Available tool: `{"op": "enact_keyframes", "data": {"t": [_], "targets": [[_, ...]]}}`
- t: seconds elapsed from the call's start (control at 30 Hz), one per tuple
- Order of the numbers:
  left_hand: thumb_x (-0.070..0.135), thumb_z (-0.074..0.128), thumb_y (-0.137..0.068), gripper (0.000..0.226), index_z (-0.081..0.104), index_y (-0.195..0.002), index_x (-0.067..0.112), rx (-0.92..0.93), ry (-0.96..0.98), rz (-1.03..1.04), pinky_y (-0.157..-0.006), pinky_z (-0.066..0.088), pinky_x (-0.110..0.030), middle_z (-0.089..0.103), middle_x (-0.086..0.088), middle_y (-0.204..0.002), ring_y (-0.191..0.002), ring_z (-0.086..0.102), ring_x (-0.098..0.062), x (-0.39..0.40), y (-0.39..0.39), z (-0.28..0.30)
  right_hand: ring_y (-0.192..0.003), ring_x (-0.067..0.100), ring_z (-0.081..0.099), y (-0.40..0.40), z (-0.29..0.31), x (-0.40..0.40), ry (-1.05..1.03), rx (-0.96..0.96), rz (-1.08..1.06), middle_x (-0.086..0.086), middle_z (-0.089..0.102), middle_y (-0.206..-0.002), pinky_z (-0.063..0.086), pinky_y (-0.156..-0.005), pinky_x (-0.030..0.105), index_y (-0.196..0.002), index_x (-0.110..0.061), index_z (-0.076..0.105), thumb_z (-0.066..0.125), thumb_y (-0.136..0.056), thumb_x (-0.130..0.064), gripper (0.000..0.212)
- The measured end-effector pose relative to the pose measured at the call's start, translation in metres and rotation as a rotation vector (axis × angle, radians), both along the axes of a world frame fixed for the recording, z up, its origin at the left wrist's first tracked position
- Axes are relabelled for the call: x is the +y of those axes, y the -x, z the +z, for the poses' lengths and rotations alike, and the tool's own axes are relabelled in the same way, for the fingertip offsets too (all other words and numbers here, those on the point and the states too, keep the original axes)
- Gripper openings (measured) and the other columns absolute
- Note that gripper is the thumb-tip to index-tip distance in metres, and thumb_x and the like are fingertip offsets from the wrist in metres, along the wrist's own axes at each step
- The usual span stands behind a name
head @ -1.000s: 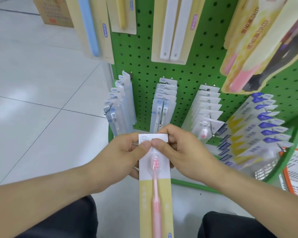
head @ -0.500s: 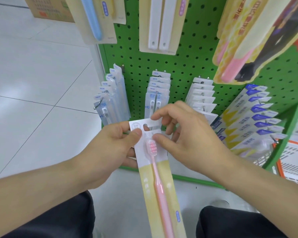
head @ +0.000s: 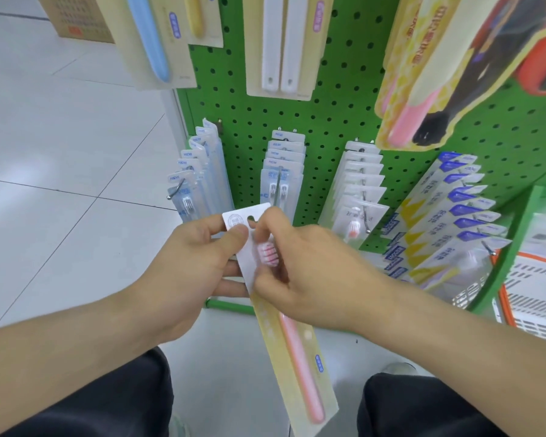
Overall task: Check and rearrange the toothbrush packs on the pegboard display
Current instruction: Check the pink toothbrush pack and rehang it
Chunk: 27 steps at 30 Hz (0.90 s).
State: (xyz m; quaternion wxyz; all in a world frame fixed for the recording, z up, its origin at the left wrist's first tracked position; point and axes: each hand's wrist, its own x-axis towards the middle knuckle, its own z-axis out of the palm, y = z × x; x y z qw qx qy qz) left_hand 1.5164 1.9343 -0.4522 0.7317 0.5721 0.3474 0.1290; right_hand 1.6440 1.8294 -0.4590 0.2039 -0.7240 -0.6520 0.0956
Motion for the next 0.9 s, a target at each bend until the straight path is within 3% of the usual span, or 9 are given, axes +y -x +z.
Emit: {"op": "enact_keyframes", "data": {"t": [0.07, 0.13, 0.23, 0.37, 0.5, 0.57, 0.67, 0.77, 0.9], "targets": [[0.015, 0.047, -0.105, 0.025, 0.071, -0.108, 0.013, -0.002, -0.036, -0.006, -0.053, 0.058, -0.028, 0.078, -0.012, -0.087, -0.068, 0.075, -0.024, -0.002, -0.001, -0.001, -0.043, 0.022, 0.036, 0.006, 0.0, 0.003, -0.033, -0.173, -0.048, -0.008, 0.038, -0.051, 0.024, -0.04, 0.031, -0.095, -0.02, 0.027, 0.052, -0.084, -0.027, 0.029], [0.016, 0.047, -0.105, 0.025, 0.072, -0.109, 0.013, 0.002, -0.065, -0.008, -0.053, 0.058, -0.029, 0.077, -0.012, -0.084, -0.066, 0.074, -0.025, -0.003, -0.002, -0.003, -0.038, 0.024, 0.022, 0.011, 0.001, 0.007, -0.083, -0.295, -0.116, -0.01, 0.028, -0.048, 0.005, -0.043, 0.024, -0.09, -0.019, 0.023, 0.052, -0.078, -0.027, 0.032], [0.016, 0.047, -0.105, 0.027, 0.072, -0.109, 0.011, 0.01, -0.054, -0.029, -0.053, 0.058, -0.032, 0.075, -0.015, -0.081, -0.066, 0.074, -0.029, -0.004, -0.001, -0.004, -0.036, 0.026, 0.017, 0.011, -0.007, 0.014, -0.187, -0.325, -0.163, -0.007, 0.023, -0.045, -0.001, -0.047, 0.023, -0.084, -0.019, 0.025, 0.055, -0.079, -0.022, 0.031], [0.016, 0.045, -0.105, 0.027, 0.071, -0.109, 0.009, -0.003, -0.025, 0.009, -0.052, 0.058, -0.03, 0.076, -0.011, -0.08, -0.064, 0.073, -0.025, -0.001, -0.002, -0.004, -0.039, 0.03, 0.029, 0.005, -0.012, 0.015, -0.254, -0.228, -0.102, -0.001, 0.041, -0.048, 0.019, -0.04, 0.026, -0.085, -0.014, 0.046, 0.063, -0.088, -0.021, 0.018], [0.019, 0.045, -0.106, 0.026, 0.069, -0.114, 0.011, -0.014, -0.027, 0.094, -0.054, 0.059, -0.03, 0.077, -0.01, -0.088, -0.067, 0.074, -0.024, 0.008, -0.002, -0.005, -0.062, 0.025, 0.043, -0.002, -0.007, 0.015, -0.183, -0.106, -0.014, 0.003, 0.057, -0.075, 0.039, -0.052, 0.036, -0.103, -0.007, 0.056, 0.063, -0.094, -0.028, 0.024], [0.019, 0.046, -0.106, 0.026, 0.069, -0.115, 0.011, -0.018, -0.039, 0.113, -0.055, 0.059, -0.031, 0.077, -0.011, -0.09, -0.068, 0.074, -0.024, 0.012, -0.002, -0.005, -0.073, 0.019, 0.041, -0.005, -0.007, 0.014, -0.168, -0.068, 0.028, 0.003, 0.058, -0.084, 0.037, -0.061, 0.035, -0.117, -0.007, 0.057, 0.063, -0.095, -0.028, 0.031], [0.024, 0.045, -0.105, 0.028, 0.069, -0.112, 0.011, -0.01, -0.067, 0.083, -0.057, 0.061, -0.032, 0.078, -0.01, -0.092, -0.071, 0.075, -0.024, 0.014, -0.003, -0.006, -0.073, 0.015, 0.038, -0.008, -0.004, 0.013, -0.178, 0.009, 0.034, -0.011, 0.047, -0.079, 0.022, -0.062, 0.028, -0.123, -0.008, 0.054, 0.065, -0.097, -0.028, 0.035], [0.036, 0.044, -0.101, 0.037, 0.072, -0.102, 0.011, 0.014, -0.158, -0.025, -0.059, 0.061, -0.029, 0.078, -0.01, -0.089, -0.073, 0.076, -0.023, 0.014, -0.003, -0.006, -0.069, 0.014, 0.042, -0.009, -0.004, 0.012, -0.147, 0.148, -0.019, -0.022, 0.035, -0.066, 0.032, -0.064, 0.031, -0.119, -0.01, 0.05, 0.065, -0.097, -0.03, 0.034], [0.034, 0.044, -0.101, 0.039, 0.071, -0.094, 0.007, 0.081, -0.24, -0.152, -0.058, 0.061, -0.03, 0.076, -0.018, -0.083, -0.072, 0.076, -0.028, 0.009, -0.004, -0.007, -0.07, 0.016, 0.058, -0.012, -0.001, 0.013, -0.152, 0.301, -0.14, -0.01, 0.061, -0.069, 0.05, -0.07, 0.038, -0.113, -0.017, 0.049, 0.072, -0.092, -0.033, 0.035]]}}
